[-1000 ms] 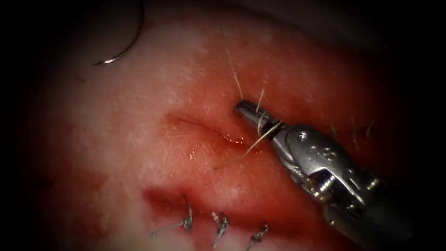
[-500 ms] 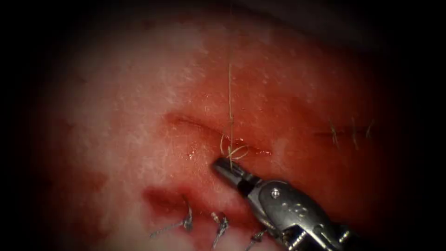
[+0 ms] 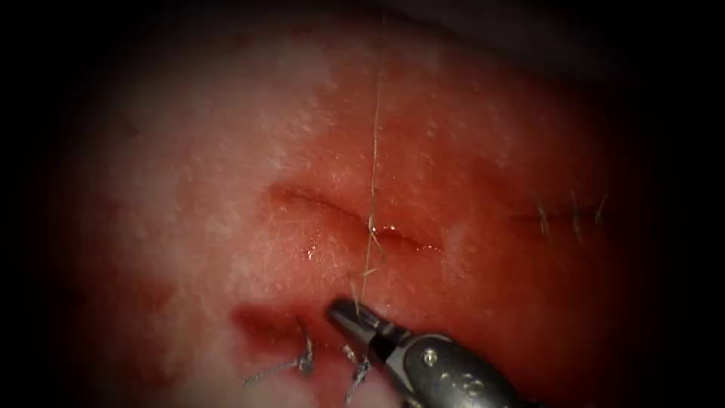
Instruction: Wound Closure
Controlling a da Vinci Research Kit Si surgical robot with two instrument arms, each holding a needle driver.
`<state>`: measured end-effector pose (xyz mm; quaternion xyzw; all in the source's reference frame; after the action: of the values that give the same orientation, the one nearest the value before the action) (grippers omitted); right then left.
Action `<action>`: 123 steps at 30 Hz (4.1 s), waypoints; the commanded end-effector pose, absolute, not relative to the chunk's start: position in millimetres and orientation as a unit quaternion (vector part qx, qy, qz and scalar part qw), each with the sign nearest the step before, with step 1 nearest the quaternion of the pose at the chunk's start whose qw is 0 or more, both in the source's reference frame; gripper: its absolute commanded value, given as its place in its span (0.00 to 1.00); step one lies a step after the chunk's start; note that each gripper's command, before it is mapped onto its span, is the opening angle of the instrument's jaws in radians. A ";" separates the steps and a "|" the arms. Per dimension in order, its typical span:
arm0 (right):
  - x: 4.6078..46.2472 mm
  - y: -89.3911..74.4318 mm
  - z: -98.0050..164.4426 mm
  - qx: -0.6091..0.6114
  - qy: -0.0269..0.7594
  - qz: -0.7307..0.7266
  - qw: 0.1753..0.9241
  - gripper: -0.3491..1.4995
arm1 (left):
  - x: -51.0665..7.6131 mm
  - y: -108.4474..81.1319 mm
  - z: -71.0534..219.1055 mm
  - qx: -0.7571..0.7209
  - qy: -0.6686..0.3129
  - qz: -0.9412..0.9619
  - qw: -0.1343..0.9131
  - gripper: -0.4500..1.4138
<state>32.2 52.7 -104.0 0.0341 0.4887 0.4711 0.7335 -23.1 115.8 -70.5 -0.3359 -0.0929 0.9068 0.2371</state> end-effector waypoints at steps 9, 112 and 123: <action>33.6 51.7 -104.4 0.051 0.491 0.454 0.741 0.00 | -23.2 120.6 -69.9 -0.333 -0.082 0.908 0.240 0.05; 37.7 63.1 -105.6 0.164 0.513 0.364 0.760 0.76 | -18.5 94.5 -92.5 -0.405 -0.062 0.902 0.135 0.05; 40.2 70.2 -102.1 0.140 0.556 0.390 0.721 0.66 | -17.0 85.5 -92.4 -0.422 -0.079 0.892 0.143 0.05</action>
<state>39.8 69.1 -101.9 0.1449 0.5548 0.3925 0.7192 -16.4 84.4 -92.3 -0.4215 -0.0803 0.8919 0.1427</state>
